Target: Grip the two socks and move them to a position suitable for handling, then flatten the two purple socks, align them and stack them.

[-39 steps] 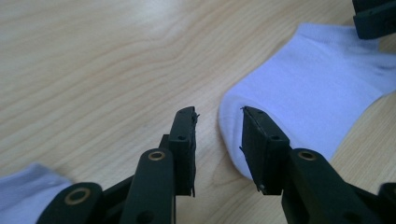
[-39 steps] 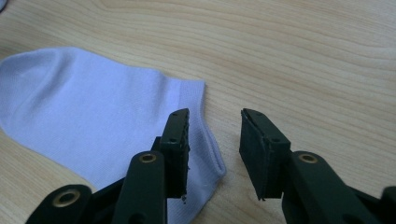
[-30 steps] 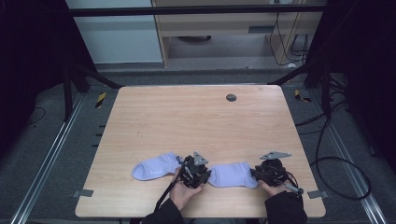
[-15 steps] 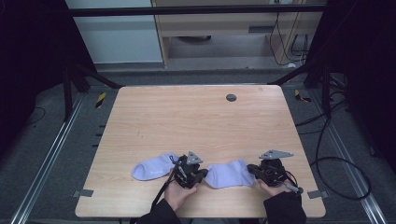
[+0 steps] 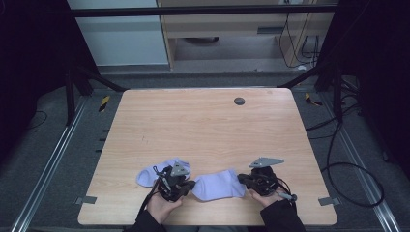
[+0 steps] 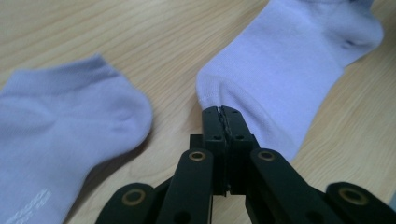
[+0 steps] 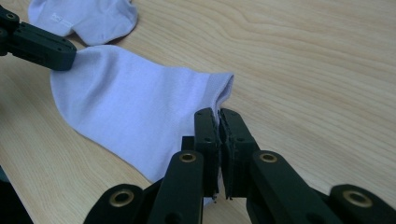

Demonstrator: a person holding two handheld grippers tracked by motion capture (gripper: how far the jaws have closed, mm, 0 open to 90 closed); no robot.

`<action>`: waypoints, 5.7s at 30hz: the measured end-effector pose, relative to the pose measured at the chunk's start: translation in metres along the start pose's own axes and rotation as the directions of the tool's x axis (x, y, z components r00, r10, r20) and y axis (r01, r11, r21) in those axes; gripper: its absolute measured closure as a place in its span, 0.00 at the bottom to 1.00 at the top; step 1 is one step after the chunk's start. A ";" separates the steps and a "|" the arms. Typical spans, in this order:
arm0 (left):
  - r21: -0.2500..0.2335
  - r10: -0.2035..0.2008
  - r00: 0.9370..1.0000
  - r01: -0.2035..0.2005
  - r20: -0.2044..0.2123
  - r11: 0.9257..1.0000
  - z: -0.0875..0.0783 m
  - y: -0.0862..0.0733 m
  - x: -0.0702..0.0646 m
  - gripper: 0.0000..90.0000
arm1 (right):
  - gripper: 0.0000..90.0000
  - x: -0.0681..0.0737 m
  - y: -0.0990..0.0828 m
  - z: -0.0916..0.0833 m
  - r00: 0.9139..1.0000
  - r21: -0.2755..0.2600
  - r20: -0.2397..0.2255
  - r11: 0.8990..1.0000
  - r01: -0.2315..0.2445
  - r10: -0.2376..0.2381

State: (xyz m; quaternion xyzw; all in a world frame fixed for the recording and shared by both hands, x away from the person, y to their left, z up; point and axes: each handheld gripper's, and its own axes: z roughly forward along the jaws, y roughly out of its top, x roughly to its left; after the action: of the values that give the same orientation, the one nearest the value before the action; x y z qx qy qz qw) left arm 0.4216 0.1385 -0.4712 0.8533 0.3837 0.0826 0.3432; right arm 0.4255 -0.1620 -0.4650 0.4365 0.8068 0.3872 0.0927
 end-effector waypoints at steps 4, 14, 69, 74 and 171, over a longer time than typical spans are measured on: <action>0.012 -0.023 1.000 0.023 -0.011 1.000 0.006 -0.007 0.005 0.99 | 0.96 0.000 -0.003 0.012 1.000 0.026 0.009 1.000 0.011 -0.012; 0.003 -0.005 0.999 0.005 -0.054 1.000 0.010 -0.008 0.005 0.91 | 0.91 -0.002 -0.010 0.019 0.999 0.054 0.036 0.998 0.034 -0.036; -0.180 -0.249 0.907 0.197 -0.340 0.964 -0.070 -0.057 0.130 0.54 | 0.44 0.061 0.089 0.092 0.999 -0.090 0.026 0.995 0.046 -0.044; -0.154 -0.236 0.907 0.193 -0.349 0.969 -0.068 -0.057 0.129 0.55 | 0.46 0.068 0.091 0.111 0.998 -0.058 0.028 0.997 0.056 -0.054; -0.021 -0.016 1.000 0.016 -0.008 1.000 -0.016 0.012 0.003 0.97 | 0.97 0.019 0.013 -0.011 0.999 0.009 0.039 1.000 0.029 -0.029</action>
State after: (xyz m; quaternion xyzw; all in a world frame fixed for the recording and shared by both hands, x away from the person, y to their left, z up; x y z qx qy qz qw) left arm 0.4247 0.1435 -0.4516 0.8463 0.3909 0.0875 0.3511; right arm 0.4176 -0.1491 -0.4448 0.4327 0.8127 0.3738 0.1124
